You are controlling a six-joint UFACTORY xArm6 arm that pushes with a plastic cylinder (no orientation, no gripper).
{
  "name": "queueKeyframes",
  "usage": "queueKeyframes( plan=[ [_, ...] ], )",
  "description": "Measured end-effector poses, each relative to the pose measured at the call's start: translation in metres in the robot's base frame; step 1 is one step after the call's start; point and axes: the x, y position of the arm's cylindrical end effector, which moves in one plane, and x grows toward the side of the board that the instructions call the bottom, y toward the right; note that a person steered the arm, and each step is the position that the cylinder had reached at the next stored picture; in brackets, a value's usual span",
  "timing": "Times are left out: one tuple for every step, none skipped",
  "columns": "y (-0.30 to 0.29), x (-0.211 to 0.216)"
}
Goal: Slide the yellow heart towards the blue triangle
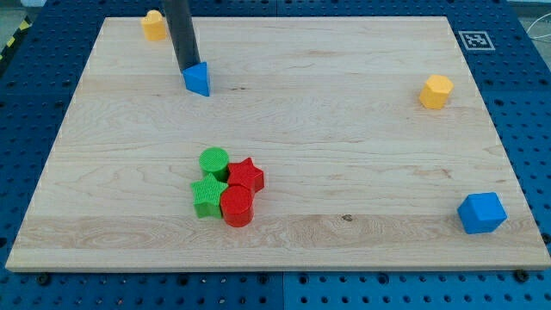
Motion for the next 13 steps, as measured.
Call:
queueKeyframes(
  plan=[
    [-0.024, 0.0],
    [-0.087, -0.001],
    [-0.154, -0.022],
    [-0.17, -0.035],
    [-0.17, -0.063],
    [-0.17, -0.109],
    [-0.157, -0.13],
    [-0.108, -0.13],
    [-0.056, -0.122],
    [-0.013, -0.11],
    [-0.003, -0.105],
    [-0.016, -0.122],
    [-0.028, -0.13]
  ],
)
